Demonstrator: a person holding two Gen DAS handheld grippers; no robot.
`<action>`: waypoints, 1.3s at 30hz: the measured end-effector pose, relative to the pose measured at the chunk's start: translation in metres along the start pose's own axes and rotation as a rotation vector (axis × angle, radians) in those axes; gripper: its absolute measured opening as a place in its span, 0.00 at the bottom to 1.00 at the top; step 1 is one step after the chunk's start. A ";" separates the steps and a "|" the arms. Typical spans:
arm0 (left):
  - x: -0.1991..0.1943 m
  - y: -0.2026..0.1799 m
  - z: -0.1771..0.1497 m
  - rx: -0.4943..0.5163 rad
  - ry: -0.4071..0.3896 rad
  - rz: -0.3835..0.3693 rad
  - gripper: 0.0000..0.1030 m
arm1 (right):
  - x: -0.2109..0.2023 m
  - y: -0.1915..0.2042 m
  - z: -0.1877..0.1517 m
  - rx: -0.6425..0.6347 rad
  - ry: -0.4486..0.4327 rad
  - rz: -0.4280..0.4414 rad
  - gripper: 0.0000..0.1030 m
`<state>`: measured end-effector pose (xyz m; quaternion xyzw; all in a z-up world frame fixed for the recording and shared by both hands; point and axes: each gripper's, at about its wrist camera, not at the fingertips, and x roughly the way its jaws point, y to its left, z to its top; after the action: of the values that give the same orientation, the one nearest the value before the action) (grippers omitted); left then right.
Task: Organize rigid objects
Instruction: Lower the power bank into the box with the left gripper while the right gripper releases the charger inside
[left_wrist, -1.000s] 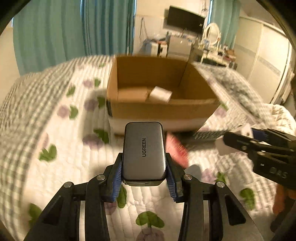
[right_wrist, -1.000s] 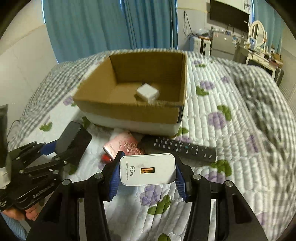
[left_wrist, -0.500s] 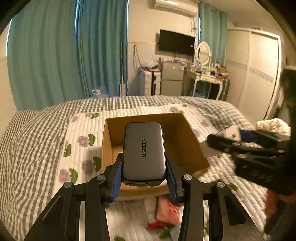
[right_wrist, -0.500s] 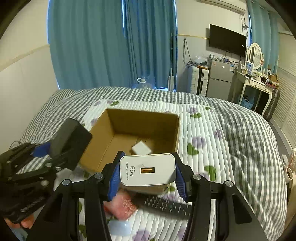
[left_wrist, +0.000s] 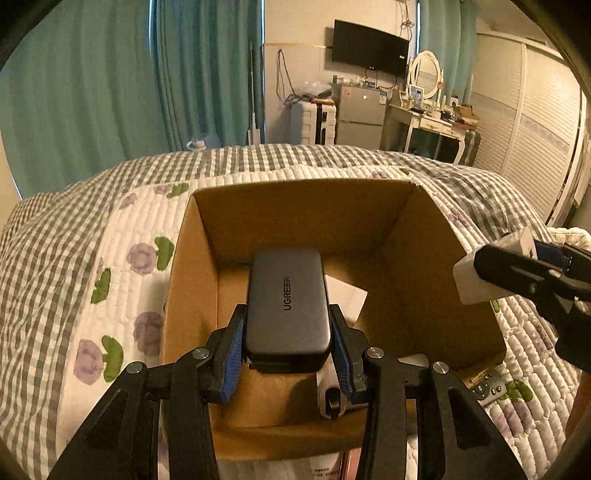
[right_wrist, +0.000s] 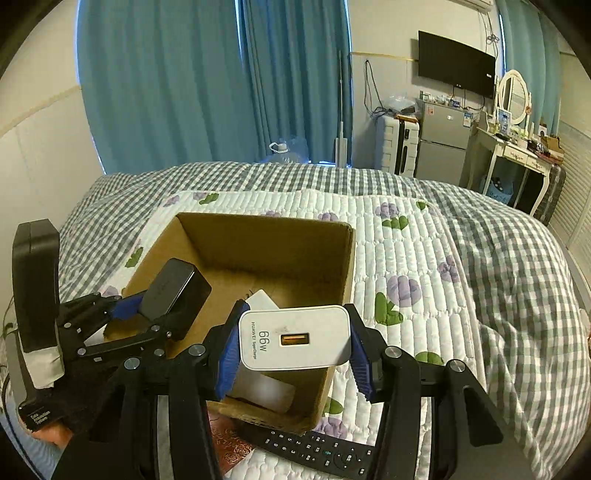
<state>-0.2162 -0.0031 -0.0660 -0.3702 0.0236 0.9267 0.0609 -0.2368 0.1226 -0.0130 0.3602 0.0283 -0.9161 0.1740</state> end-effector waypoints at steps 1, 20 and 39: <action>-0.003 -0.001 0.000 0.009 -0.015 0.004 0.43 | 0.000 -0.001 -0.001 0.002 0.002 0.003 0.48; -0.052 0.038 0.006 -0.058 -0.042 0.068 0.43 | 0.038 0.044 -0.009 -0.114 0.065 -0.024 0.48; -0.107 0.037 -0.025 -0.057 -0.068 0.078 1.00 | -0.037 0.042 -0.010 -0.076 -0.020 -0.080 0.85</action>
<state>-0.1270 -0.0522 -0.0098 -0.3391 0.0096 0.9406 0.0151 -0.1906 0.0959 0.0072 0.3427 0.0755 -0.9241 0.1512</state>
